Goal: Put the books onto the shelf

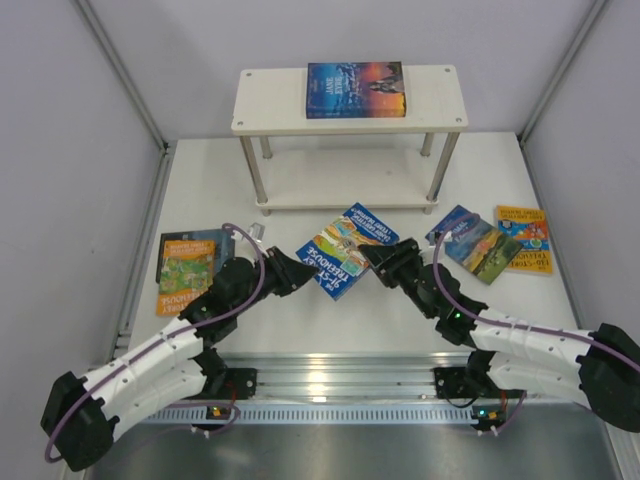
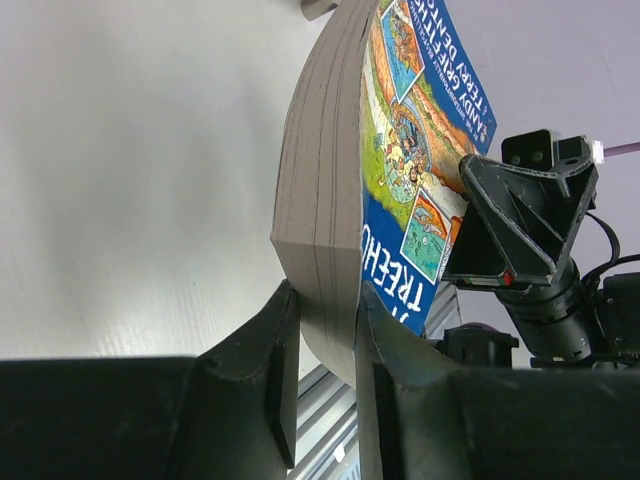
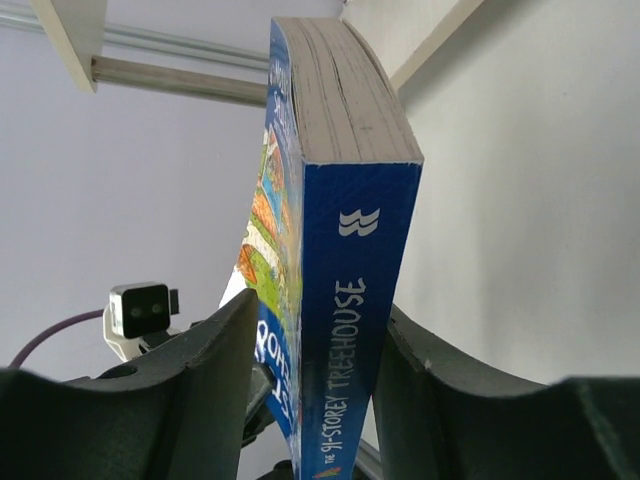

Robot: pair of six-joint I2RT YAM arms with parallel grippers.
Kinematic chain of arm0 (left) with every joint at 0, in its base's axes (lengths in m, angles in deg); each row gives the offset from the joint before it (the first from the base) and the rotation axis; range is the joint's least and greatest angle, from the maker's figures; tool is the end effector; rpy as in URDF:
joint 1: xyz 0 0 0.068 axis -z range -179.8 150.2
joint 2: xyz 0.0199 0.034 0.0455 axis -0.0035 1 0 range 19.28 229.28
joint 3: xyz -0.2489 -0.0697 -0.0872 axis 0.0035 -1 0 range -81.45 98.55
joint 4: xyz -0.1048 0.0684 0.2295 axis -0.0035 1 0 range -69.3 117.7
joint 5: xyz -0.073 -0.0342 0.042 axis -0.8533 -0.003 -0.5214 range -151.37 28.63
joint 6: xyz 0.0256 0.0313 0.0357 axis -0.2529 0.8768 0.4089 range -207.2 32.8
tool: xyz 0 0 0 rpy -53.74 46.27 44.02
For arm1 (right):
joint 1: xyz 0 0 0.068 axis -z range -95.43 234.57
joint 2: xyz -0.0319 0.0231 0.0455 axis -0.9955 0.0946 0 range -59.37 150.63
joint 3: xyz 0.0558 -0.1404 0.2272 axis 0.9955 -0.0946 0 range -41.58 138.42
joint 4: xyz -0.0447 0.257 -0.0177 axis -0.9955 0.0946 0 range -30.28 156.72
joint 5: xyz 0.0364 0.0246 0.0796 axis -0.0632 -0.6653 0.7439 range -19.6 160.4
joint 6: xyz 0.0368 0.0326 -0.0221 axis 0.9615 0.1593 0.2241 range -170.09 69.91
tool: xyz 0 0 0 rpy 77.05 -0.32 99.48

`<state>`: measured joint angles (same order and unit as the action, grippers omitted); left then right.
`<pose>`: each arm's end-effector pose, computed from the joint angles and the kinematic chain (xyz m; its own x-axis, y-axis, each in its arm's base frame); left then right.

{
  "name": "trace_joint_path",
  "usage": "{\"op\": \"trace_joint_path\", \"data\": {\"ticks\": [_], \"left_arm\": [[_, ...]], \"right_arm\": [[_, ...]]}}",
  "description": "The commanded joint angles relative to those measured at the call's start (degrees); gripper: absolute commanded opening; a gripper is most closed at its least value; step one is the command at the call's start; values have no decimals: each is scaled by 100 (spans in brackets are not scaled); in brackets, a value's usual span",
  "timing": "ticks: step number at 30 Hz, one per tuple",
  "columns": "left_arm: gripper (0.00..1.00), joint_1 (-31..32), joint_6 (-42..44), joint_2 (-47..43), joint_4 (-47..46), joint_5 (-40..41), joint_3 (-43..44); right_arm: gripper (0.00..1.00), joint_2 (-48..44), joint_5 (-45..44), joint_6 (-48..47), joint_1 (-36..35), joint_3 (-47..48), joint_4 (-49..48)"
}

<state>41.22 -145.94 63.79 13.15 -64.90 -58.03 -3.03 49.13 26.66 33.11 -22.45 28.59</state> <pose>0.1406 -0.1253 0.2407 -0.6903 -0.5303 -0.4922 0.2123 0.5019 -0.8385 0.1420 0.1575 0.2217 -0.5058 0.8208 -0.2653 -0.0514 0.2784 0.9591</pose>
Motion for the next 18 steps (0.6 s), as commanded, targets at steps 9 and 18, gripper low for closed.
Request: {"op": "trace_joint_path", "data": {"ticks": [9,18], "left_arm": [[0,-6,354,-31,-353,309,409],[91,-15,1066,5,1913,1459,1577]], "right_arm": [[43,167,484,68,-276,196,-385],[0,500,-603,-19,-294,590,-771]]}}
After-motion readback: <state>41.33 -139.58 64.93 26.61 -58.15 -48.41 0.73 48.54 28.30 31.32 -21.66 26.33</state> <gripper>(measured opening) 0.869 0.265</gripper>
